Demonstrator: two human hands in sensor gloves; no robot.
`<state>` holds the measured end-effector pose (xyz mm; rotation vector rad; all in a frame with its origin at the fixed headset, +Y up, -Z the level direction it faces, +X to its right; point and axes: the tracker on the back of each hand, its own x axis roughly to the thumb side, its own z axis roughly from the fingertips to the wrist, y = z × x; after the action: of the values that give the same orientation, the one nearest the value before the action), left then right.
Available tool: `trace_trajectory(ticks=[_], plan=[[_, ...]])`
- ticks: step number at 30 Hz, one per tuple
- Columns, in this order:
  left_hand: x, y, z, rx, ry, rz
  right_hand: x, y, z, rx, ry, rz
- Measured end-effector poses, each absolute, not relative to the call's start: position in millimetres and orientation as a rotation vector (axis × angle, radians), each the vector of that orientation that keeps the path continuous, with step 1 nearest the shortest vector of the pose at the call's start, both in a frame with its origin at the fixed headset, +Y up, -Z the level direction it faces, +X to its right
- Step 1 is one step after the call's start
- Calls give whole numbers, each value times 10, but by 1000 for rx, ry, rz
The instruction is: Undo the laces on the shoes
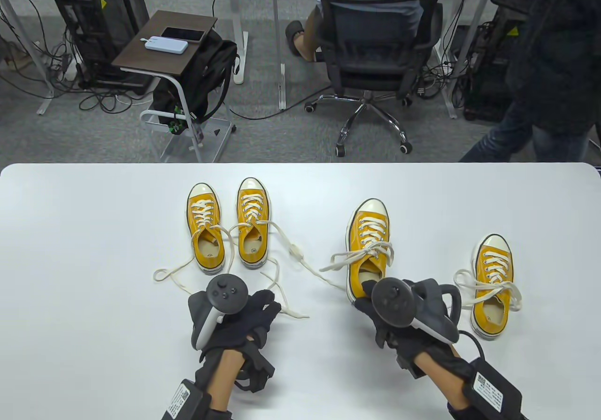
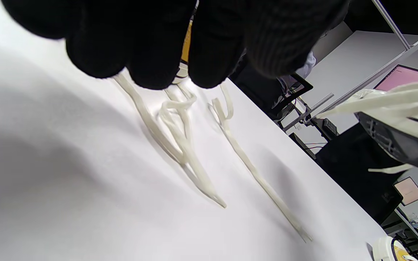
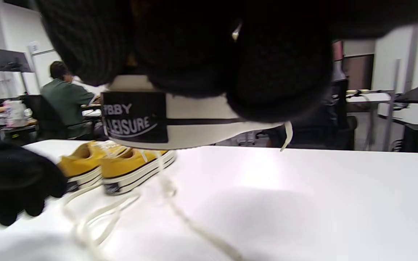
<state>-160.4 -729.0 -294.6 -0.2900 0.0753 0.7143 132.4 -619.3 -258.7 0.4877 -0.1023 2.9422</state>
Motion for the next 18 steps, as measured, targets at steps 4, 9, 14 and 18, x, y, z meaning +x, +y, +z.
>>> trace_trajectory(ticks=[4,9,14,18], plan=[[-1614,-7285,-2941,-290,83,715,1169,-6290,-2333,623,15,2934],[-1607,-7281,-2933,-299,84,706,994,-6535,-2169,764,102,2956],[-1595,-7282,-2934,-298,75,699,904,-6815,-2162,785,168,2979],[-1569,-7296,-2937,-312,70,681,878,-7021,-2164,797,257,2990]])
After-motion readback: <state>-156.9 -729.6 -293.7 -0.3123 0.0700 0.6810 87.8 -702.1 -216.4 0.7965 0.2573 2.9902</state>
